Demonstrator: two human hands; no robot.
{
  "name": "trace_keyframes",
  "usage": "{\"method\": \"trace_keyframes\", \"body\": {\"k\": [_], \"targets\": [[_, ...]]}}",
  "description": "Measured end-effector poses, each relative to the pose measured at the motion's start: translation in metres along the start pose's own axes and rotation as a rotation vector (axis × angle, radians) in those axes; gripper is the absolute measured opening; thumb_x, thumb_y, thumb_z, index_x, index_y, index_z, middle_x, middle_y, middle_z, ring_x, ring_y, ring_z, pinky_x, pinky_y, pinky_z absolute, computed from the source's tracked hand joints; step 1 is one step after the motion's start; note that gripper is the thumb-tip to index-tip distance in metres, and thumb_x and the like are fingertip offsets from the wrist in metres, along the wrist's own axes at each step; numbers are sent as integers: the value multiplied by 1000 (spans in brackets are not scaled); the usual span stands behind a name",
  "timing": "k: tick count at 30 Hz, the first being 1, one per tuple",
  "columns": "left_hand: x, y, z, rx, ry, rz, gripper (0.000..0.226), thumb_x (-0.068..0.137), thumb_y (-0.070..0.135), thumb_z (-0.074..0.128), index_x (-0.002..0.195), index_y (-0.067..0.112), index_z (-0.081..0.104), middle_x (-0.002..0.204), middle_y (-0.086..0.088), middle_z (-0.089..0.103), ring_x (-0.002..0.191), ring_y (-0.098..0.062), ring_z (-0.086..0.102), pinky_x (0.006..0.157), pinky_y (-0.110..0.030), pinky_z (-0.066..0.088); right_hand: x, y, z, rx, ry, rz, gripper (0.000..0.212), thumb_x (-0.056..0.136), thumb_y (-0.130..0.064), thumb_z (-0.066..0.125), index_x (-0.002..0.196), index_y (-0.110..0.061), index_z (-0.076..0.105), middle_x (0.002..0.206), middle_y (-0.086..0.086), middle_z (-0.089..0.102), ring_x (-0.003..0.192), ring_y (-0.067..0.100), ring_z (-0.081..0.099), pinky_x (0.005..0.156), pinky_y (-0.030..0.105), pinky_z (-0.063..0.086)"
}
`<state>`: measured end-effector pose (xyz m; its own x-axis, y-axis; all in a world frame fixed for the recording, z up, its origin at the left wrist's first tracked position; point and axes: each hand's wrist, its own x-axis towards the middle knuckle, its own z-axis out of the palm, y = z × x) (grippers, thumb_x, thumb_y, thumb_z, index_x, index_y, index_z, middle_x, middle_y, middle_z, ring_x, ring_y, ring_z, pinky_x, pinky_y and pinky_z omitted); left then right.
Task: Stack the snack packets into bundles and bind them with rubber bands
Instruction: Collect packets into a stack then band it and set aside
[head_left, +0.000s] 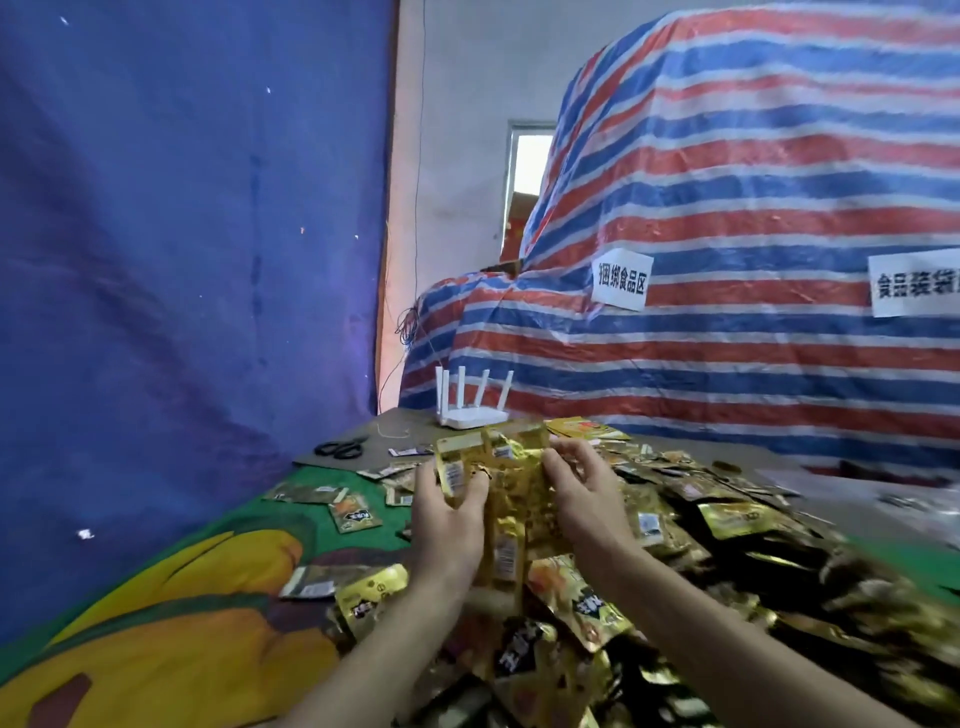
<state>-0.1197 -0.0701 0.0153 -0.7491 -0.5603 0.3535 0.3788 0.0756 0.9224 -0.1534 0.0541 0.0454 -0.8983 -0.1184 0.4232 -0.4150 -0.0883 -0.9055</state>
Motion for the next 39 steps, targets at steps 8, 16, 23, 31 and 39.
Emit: {"method": "trace_keyframes", "body": {"k": [8,16,23,31,39], "targets": [[-96,4,21,15,-242,149,16,98,49,43,109,39,45,94,47,59,90,37,45,75,7,35,-86,-7,-36,-106,217,-332,15,105,-15,49,104,-24,61,91,-4,70,83,12,68,71,28,58],[-135,-27,38,44,-741,224,58,85,57,67,128,29,38,109,31,68,103,9,65,83,-9,48,-127,58,-117,-40,254,73,52,111,-12,25,103,-30,73,118,14,67,76,9,67,75,21,52],[-139,-33,29,60,-733,246,42,93,46,62,119,32,32,111,16,61,100,18,60,82,-6,46,-144,83,-124,-78,94,123,33,106,-9,44,138,-14,51,138,6,61,131,24,56,109,44,46],[-137,-39,28,-61,-800,192,70,73,7,74,131,23,38,114,-4,66,104,-12,69,83,-30,58,-143,32,-81,6,246,-303,42,89,-61,42,98,-26,64,91,0,70,84,18,70,70,40,61],[-133,-37,25,-64,-876,91,45,65,13,80,107,6,66,91,0,76,87,-14,72,73,-24,56,-144,32,-78,-31,130,-277,33,99,-35,41,90,-7,55,77,-2,57,73,12,56,65,26,49]]}}
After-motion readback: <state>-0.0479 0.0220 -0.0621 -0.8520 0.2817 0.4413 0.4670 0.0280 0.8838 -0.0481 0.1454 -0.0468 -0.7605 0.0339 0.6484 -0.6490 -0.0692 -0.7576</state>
